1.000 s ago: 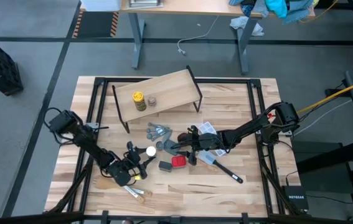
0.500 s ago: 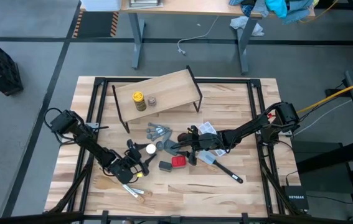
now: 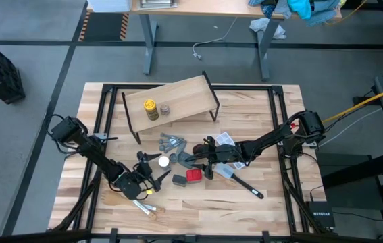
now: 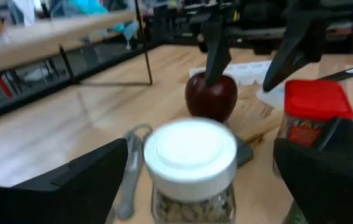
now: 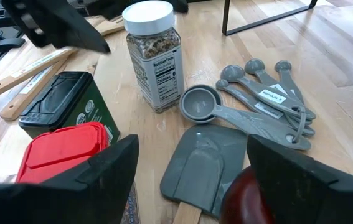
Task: Shelf spices
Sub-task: Remove the yellow seasoning bottle from the shelf
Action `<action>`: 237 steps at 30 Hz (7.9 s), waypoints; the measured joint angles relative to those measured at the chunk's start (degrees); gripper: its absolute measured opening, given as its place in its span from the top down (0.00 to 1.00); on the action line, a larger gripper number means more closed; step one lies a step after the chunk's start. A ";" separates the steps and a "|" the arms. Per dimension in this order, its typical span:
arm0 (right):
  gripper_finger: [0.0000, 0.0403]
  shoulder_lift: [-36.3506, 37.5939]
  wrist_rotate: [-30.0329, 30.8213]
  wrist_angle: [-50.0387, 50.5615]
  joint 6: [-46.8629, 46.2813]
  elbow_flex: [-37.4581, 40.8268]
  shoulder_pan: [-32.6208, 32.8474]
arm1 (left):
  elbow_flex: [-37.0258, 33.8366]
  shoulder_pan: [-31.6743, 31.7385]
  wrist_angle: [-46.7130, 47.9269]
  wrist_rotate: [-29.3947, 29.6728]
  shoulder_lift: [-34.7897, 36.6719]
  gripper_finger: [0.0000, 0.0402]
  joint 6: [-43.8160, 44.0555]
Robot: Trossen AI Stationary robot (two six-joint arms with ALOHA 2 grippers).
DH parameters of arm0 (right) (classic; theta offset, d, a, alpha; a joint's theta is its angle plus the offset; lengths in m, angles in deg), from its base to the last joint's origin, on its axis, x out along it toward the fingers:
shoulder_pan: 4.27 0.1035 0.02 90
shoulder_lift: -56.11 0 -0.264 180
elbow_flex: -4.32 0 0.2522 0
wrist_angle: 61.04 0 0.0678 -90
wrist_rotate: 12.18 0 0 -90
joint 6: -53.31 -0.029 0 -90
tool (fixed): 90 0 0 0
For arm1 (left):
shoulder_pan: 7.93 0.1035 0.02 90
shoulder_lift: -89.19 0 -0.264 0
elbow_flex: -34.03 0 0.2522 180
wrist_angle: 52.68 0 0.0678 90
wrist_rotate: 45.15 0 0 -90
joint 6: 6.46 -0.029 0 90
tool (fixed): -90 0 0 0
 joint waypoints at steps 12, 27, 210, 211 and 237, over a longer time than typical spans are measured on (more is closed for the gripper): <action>0.24 0.00 0.00 0.00 0.02 0.00 0.02 | 0.00 -1.81 0.02 1.24 18.28 0.01 -28.49; 0.24 0.00 0.00 -0.18 -0.01 0.00 0.01 | 0.00 -4.78 0.84 -3.24 36.93 0.01 -38.07; 0.99 24.24 -16.41 42.41 18.82 -17.14 -13.79 | 2.32 -6.21 -1.05 -12.44 -0.40 0.60 14.63; 0.99 24.24 -16.72 42.40 18.80 -17.14 -13.79 | 2.79 -5.77 -1.21 -12.45 -1.40 0.60 14.41; 0.98 24.22 -19.98 42.40 17.29 -17.14 -13.77 | 5.11 -1.06 2.16 -15.04 -7.64 0.43 13.52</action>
